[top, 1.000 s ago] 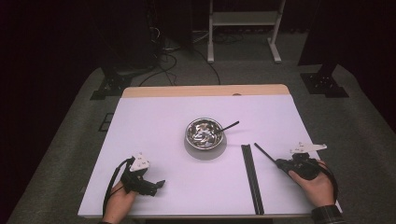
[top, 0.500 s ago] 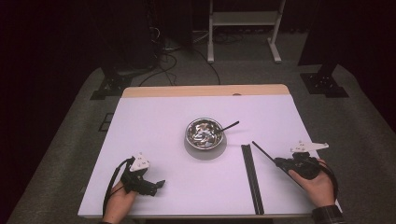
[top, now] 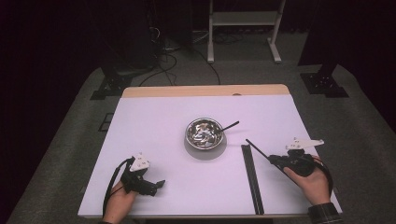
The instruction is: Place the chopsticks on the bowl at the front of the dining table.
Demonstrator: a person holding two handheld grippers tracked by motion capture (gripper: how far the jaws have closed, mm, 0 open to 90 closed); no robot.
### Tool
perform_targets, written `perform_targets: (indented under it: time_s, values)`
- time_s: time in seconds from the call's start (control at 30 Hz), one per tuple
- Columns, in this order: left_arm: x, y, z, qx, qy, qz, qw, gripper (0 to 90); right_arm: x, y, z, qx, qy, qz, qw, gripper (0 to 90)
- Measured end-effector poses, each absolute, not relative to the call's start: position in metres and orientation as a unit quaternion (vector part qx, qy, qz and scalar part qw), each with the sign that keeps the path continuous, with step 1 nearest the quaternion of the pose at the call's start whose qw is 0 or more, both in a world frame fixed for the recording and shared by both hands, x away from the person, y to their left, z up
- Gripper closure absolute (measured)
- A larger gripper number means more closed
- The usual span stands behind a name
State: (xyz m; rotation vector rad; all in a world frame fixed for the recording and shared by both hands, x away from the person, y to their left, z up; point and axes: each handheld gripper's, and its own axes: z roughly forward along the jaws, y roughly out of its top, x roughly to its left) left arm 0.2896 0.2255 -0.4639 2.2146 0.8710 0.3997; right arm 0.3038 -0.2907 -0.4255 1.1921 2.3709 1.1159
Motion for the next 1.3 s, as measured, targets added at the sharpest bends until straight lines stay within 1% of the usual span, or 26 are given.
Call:
perform_targets:
  time_s: [0.43,1.3]
  values:
    - [0.29,0.225,-0.464,0.858,0.337,0.155,0.356,0.0,0.312,-0.27,-0.419,0.39,0.824,0.39,0.129,85.7]
    - [0.29,0.226,-0.464,0.858,0.337,0.155,0.356,0.0,0.325,-0.243,-0.41,0.371,0.829,0.399,0.125,85.7]
